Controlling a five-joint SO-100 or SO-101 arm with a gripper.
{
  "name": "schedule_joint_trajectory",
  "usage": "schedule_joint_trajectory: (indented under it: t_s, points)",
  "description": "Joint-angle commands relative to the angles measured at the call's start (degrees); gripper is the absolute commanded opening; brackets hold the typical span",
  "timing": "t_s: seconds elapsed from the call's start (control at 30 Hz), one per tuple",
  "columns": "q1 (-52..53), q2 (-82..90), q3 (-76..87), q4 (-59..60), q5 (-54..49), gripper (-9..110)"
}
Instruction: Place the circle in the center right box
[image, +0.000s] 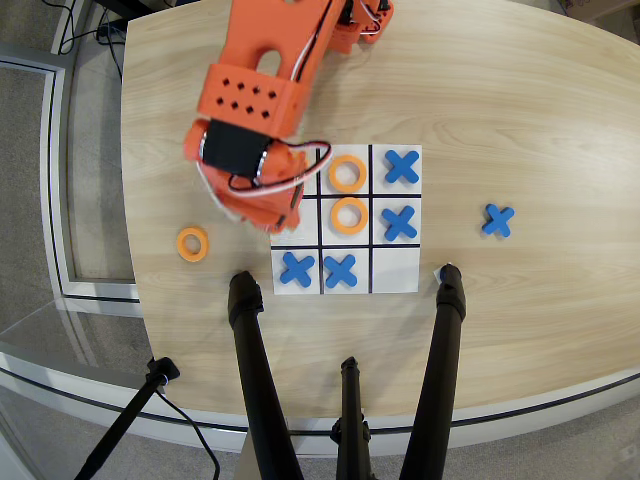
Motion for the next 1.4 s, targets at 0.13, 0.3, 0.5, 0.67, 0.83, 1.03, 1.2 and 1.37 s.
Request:
schedule_joint_trajectory:
  t_s: [0.13, 0.3, 0.5, 0.67, 0.83, 1.03, 1.2, 1.37]
  points:
    - [-0.88, 14.77, 13.97, 5.8, -2.64, 20]
    - [-1.23, 24.17, 21.71, 2.46, -2.9, 20]
    - [-2.99, 36.74, 27.42, 9.14, -3.16, 20]
    - [-4.48, 40.08, 30.06, 8.96, -3.16, 20]
    - [-4.22, 39.11, 30.67, 3.52, -2.9, 20]
    - [-3.25, 37.62, 31.82, -0.79, -3.16, 20]
    - [-3.25, 37.09, 31.46, -1.58, -3.16, 20]
    - [-2.72, 36.04, 30.67, -4.04, -3.16, 20]
